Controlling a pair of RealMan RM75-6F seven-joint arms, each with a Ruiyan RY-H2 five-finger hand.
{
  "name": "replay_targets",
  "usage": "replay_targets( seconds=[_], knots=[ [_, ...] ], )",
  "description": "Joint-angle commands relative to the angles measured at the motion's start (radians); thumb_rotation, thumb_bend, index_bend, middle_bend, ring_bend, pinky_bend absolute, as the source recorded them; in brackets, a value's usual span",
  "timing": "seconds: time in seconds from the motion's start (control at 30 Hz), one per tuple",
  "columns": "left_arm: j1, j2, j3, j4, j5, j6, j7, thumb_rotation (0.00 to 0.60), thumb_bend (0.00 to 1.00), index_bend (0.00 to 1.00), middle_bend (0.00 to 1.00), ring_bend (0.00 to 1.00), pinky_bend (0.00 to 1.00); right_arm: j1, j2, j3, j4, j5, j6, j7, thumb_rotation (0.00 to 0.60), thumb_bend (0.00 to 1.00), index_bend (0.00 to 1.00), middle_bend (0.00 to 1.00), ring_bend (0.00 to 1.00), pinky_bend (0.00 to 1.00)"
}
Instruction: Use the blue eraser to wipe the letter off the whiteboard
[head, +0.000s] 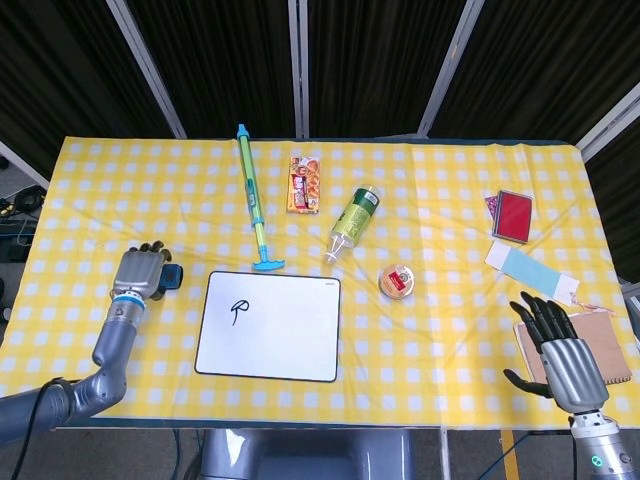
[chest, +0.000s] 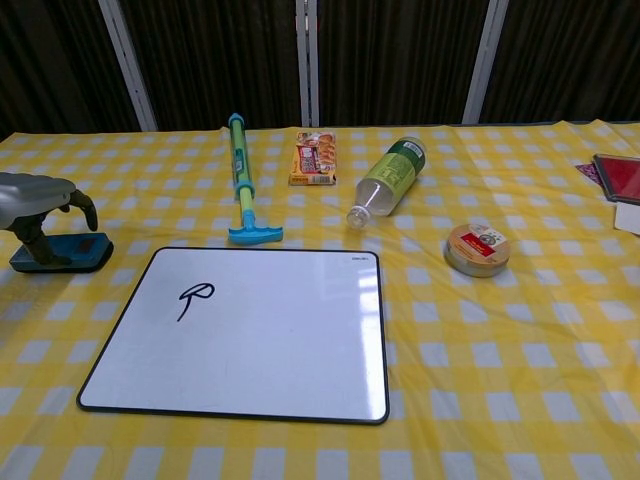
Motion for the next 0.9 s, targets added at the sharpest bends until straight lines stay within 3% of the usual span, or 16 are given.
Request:
replay_targets(
  seconds=[0.03, 0.23, 0.33, 0.43, 0.5, 0.6, 0.9],
  knots=[
    [-0.004, -0.007, 0.004, 0.002, -0.005, 0.002, 0.0, 0.6, 0.35, 0.28, 0.11, 0.12, 0.21, 0.0, 0.0, 0.0, 0.0, 0.0, 0.0, 0.0, 0.6, 0.05, 0.12, 0.0, 0.0, 0.0],
    [-0.01, -0.013, 0.015, 0.01, -0.012, 0.007, 0.001, 0.6, 0.35, 0.28, 0.11, 0.12, 0.21, 0.0, 0.0, 0.0, 0.0, 0.002, -0.001, 0.002, 0.6, 0.05, 0.12, 0.0, 0.0, 0.0],
    [-0.011, -0.016, 0.018, 0.017, -0.016, 0.005, -0.003, 0.6, 0.36, 0.33, 0.15, 0.15, 0.24, 0.001, 0.001, -0.002, -0.002, 0.001, -0.002, 0.007, 0.6, 0.05, 0.12, 0.0, 0.0, 0.0],
    [-0.01, -0.029, 0.022, 0.033, -0.009, 0.011, -0.011, 0.6, 0.4, 0.49, 0.3, 0.28, 0.33, 0.001, 0.002, -0.003, -0.003, -0.001, -0.002, 0.007, 0.6, 0.05, 0.12, 0.0, 0.0, 0.0],
    [-0.007, -0.045, 0.026, 0.056, 0.008, 0.023, -0.021, 0.6, 0.49, 0.65, 0.45, 0.4, 0.42, 0.0, 0.002, -0.004, -0.004, -0.002, 0.0, 0.009, 0.6, 0.05, 0.12, 0.0, 0.0, 0.0],
    [0.002, -0.074, 0.028, 0.093, 0.041, 0.046, -0.048, 0.6, 0.59, 0.78, 0.57, 0.51, 0.51, -0.001, 0.004, -0.004, -0.004, -0.004, 0.005, 0.01, 0.6, 0.05, 0.12, 0.0, 0.0, 0.0],
    [0.045, -0.08, 0.007, 0.084, 0.3, 0.169, -0.26, 0.6, 0.63, 0.83, 0.63, 0.56, 0.56, -0.005, 0.005, -0.005, -0.008, -0.011, 0.015, 0.006, 0.6, 0.05, 0.12, 0.0, 0.0, 0.0]
  ],
)
